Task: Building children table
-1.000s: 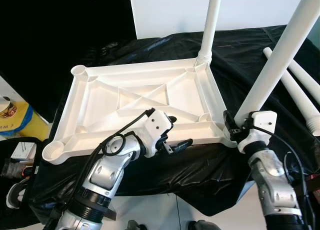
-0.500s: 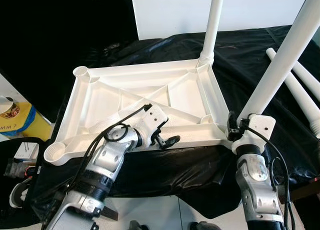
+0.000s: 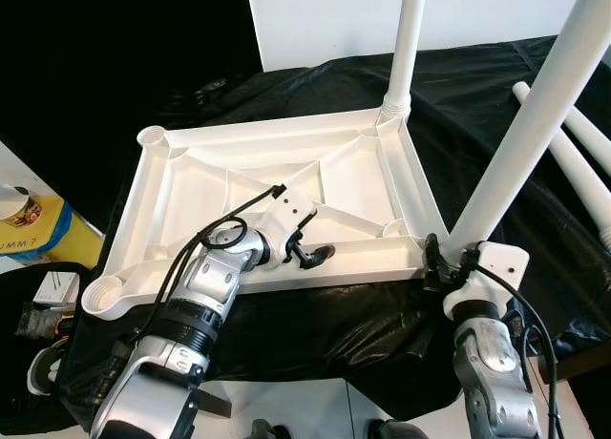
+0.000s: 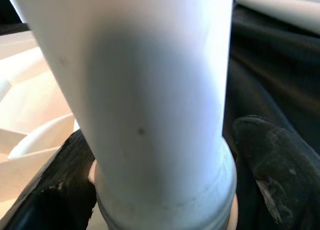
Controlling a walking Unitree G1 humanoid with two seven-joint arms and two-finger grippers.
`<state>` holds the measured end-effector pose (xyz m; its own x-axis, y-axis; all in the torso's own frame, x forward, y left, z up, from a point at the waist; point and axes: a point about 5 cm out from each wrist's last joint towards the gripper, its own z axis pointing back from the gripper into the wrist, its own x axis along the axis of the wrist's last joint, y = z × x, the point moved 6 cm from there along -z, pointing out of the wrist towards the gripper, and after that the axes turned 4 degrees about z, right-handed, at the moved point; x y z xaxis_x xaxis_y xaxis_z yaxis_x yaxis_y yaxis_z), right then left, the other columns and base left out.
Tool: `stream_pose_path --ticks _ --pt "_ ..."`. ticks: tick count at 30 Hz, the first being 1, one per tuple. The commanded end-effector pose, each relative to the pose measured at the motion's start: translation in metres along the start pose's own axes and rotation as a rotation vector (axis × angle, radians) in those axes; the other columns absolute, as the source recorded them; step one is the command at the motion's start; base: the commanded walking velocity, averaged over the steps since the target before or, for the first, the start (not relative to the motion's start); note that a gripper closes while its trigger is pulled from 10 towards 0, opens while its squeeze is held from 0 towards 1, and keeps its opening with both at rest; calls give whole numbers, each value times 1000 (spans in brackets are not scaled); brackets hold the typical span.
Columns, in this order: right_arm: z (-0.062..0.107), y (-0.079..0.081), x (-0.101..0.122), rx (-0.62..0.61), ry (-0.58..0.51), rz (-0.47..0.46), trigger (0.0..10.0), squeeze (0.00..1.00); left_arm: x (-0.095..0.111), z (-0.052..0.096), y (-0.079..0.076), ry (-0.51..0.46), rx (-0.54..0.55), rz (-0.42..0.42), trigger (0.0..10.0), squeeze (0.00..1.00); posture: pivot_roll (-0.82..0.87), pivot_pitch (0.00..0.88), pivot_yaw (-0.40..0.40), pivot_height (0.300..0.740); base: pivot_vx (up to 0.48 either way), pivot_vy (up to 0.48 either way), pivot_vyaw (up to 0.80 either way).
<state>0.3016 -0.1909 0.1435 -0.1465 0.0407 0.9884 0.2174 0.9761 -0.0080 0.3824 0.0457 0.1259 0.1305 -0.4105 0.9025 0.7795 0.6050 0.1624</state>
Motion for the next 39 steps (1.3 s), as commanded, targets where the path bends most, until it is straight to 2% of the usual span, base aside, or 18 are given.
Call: stream_pose_path --ticks 1,2,3,4,5,6,16,24,25,26,27,28,29,31,32,37,38,39 --pt "3 -6 6 -14 -27 18 10000 0 -10 7 32 27 242 31 9961 0 -222 169 96 740 0 0 0" --pt "4 -7 8 -11 -31 31 10000 0 -11 8 32 34 236 43 8902 0 -222 170 96 740 0 0 0" --pt "4 -7 8 -11 -31 31 10000 0 -11 8 32 34 236 43 8902 0 -222 170 96 740 0 0 0" --pt "4 -8 10 -13 -36 37 10000 0 -13 9 33 45 235 44 667 0 -222 171 95 740 0 0 0" --pt "4 -8 10 -13 -36 37 10000 0 -13 9 33 45 235 44 667 0 -222 171 95 740 0 0 0" --pt "4 -9 11 -14 -38 39 10000 0 -15 10 33 60 228 46 0 0 -224 171 95 740 0 0 0" --pt "3 -9 13 -19 -41 33 10000 0 -18 14 53 71 337 68 0 0 -225 168 95 740 0 0 0" --pt "2 -10 13 -30 -40 31 10000 0 -3 7 45 11 331 76 0 0 -228 164 97 740 0 0 0" --pt "1 -9 12 -32 -39 30 10000 0 5 2 37 -18 299 38 8941 0 -228 163 97 740 0 0 0" --pt "1 -9 12 -32 -39 30 10000 0 5 2 37 -18 299 38 8941 0 -228 163 97 740 0 0 0" --pt "1 -9 11 -33 -35 29 10000 0 10 -3 25 -36 250 11 10000 0 -228 163 96 740 0 0 0" --pt "1 -8 10 -33 -32 28 10000 0 18 -8 12 -70 201 -28 10000 0 -227 162 96 740 0 0 0" --pt "0 -7 9 -33 -29 28 10000 0 24 -12 -1 -108 148 -12 10000 0 -226 163 96 740 0 0 0" --pt "0 -7 9 -33 -26 27 10000 0 28 -14 -9 -132 117 8 10000 0 -226 163 96 740 0 0 0" --pt "0 -6 8 -33 -23 27 10000 0 34 -15 -18 -171 81 38 10000 1000 -227 163 98 740 0 0 0" --pt "-1 -4 5 -32 -10 25 10000 0 46 -15 -22 -239 86 62 10000 1000 -226 165 98 740 0 0 0" --pt "-2 -3 3 -26 -1 21 10000 0 54 -11 -15 -281 116 78 10000 102 -226 166 99 740 0 0 0" --pt "-2 -2 1 -22 5 18 10000 0 59 -7 -10 -310 135 92 10000 0 -225 166 99 740 0 0 0"
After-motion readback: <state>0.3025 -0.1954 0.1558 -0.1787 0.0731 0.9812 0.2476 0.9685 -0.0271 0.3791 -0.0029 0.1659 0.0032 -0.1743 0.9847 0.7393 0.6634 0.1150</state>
